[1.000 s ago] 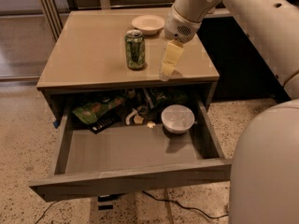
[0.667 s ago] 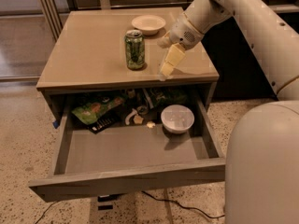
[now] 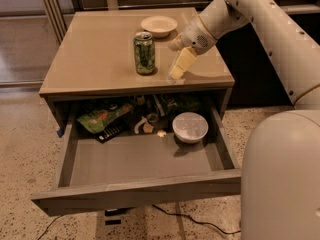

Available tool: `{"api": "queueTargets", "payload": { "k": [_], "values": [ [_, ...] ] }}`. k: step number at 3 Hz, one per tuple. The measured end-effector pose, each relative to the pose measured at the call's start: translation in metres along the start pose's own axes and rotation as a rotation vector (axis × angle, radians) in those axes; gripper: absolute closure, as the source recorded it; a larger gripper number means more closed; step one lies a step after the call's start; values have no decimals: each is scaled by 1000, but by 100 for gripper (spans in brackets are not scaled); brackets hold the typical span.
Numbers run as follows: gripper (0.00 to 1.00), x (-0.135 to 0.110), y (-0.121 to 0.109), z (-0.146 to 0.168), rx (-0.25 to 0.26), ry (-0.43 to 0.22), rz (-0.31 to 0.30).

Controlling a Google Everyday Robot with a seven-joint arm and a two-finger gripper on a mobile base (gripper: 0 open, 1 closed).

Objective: Place green can into top drawer

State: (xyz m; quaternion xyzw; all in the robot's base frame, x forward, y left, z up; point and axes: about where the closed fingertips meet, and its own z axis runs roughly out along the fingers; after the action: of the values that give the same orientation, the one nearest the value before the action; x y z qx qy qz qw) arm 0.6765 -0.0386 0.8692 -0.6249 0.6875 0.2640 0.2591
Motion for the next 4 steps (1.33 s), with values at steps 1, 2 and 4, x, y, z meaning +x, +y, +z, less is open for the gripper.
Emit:
{"api": "queueTargets", "payload": {
  "k": [1,2,4],
  "values": [
    [0,-3,-3,8,-10,-2,-1],
    [0,-13,1,24,-45,3,-39],
    [0,-27,10,43,-97,15,-98]
  ]
}}
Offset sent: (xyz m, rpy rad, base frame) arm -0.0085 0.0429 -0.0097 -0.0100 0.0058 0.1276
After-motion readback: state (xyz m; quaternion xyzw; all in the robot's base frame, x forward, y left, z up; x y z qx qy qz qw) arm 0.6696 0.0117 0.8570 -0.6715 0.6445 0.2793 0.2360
